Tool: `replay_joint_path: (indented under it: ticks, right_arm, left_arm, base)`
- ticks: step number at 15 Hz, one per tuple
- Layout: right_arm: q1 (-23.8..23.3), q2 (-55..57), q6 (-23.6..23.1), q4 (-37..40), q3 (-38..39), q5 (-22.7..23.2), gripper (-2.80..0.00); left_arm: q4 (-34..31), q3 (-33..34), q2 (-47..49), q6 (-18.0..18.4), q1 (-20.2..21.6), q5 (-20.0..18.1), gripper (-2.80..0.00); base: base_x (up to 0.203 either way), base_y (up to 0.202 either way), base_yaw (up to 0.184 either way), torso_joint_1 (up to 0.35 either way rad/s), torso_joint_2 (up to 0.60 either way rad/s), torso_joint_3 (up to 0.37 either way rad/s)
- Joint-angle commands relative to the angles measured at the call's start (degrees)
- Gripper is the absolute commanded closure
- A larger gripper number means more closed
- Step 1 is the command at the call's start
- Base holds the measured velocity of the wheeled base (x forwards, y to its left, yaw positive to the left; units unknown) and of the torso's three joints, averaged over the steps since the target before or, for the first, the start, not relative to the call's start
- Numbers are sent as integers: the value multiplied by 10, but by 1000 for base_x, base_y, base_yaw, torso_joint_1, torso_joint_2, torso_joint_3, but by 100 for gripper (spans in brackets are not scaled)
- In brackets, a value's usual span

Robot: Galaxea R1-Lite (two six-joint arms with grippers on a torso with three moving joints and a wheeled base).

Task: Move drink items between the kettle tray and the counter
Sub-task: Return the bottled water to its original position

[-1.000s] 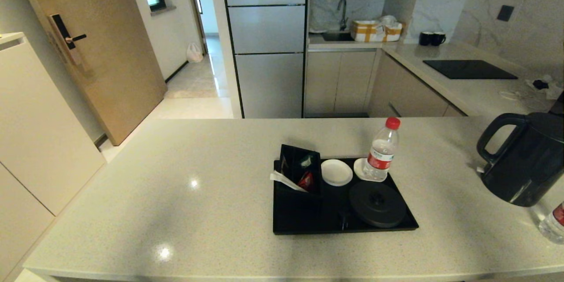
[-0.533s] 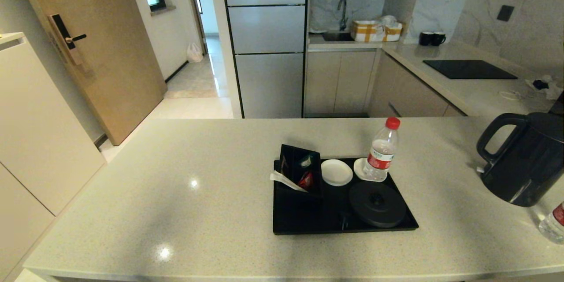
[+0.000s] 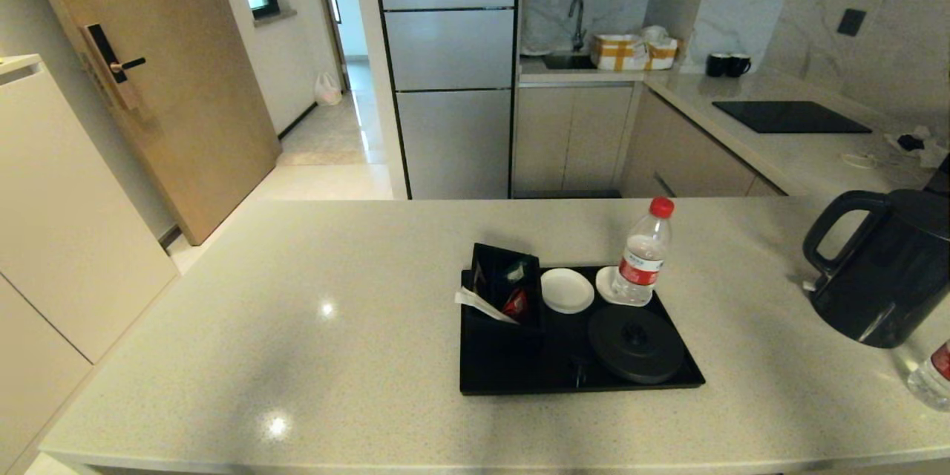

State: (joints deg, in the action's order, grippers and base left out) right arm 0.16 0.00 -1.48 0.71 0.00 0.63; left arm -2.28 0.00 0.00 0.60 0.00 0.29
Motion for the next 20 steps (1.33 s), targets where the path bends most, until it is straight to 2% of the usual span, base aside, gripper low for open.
replay_joint_path:
  ticks: [1, 7, 11, 14, 18, 20]
  right_arm:
    - [0, 1, 0, 8, -7, -2, 0]
    - [-4, 137, 43, 41, -144, -8, 0]
    - [-27, 279, 46, 75, -242, -106, 0]
    - [-32, 361, 46, 104, -268, -125, 0]
    - [-40, 518, 98, 54, -267, -192, 0]
    - [-42, 590, 125, -3, -260, -219, 0]
  left_arm:
    - [0, 0, 0, 0, 0, 0, 0]
    - [0, 0, 0, 0, 0, 0, 0]
    - [0, 0, 0, 0, 0, 0, 0]
    - [0, 0, -1, 0, 0, 0, 0]
    - [0, 0, 0, 0, 0, 0, 0]
    - [0, 0, 0, 0, 0, 0, 0]
  base:
    - [0, 0, 0, 0, 0, 0]
    - [0, 0, 0, 0, 0, 0]
    - [0, 0, 0, 0, 0, 0]
    - [0, 0, 0, 0, 0, 0]
    - [0, 0, 0, 0, 0, 0]
    - [0, 0, 0, 0, 0, 0]
